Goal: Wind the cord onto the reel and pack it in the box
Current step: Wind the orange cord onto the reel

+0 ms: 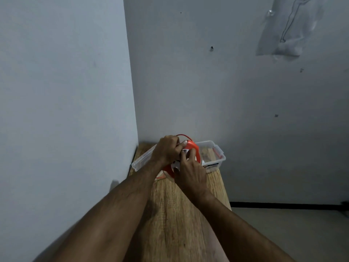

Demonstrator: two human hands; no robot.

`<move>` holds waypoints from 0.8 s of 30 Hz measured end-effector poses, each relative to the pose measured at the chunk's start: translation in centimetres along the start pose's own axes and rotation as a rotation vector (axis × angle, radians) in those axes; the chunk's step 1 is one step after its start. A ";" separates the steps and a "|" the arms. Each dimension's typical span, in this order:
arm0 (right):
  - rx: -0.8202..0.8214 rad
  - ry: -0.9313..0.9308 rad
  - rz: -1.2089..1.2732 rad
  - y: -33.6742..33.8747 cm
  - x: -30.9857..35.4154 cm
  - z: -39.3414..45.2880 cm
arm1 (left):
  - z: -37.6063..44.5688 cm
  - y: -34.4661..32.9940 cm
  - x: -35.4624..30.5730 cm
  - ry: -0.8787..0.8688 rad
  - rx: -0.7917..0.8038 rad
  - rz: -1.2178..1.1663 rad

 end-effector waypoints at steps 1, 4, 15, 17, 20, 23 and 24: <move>0.007 -0.006 0.017 0.0 -0.2 0.2 | -0.1 0.0 0.0 -0.001 0.001 0.003; 0.019 -0.041 0.088 0.1 -0.3 0.7 | -0.1 0.0 0.2 -0.004 0.008 0.006; -0.147 -0.562 0.468 -0.5 -1.6 0.6 | 0.0 0.3 0.5 -0.006 -0.006 0.042; -0.205 -0.830 0.578 -0.8 -2.0 -0.2 | -0.1 0.2 0.3 -0.010 -0.017 0.058; -0.155 -1.255 0.713 -1.8 -2.2 -1.5 | -0.1 -0.1 0.1 -0.028 0.012 0.088; -0.140 -1.593 1.054 -3.1 -1.5 -2.8 | -0.5 -0.5 -0.2 -0.037 0.039 0.096; -0.099 -1.623 1.226 -3.5 -0.8 -2.6 | -0.7 -0.6 -0.3 -0.037 0.045 0.094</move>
Point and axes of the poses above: each hand's wrist, its own z-axis towards the middle knuckle, its own y-axis out of the back of the hand, x = y × z, the point moved 6 cm from there along z, towards the middle knuckle, and after that the axes turned 11 degrees about -x, right-handed, at the moved point
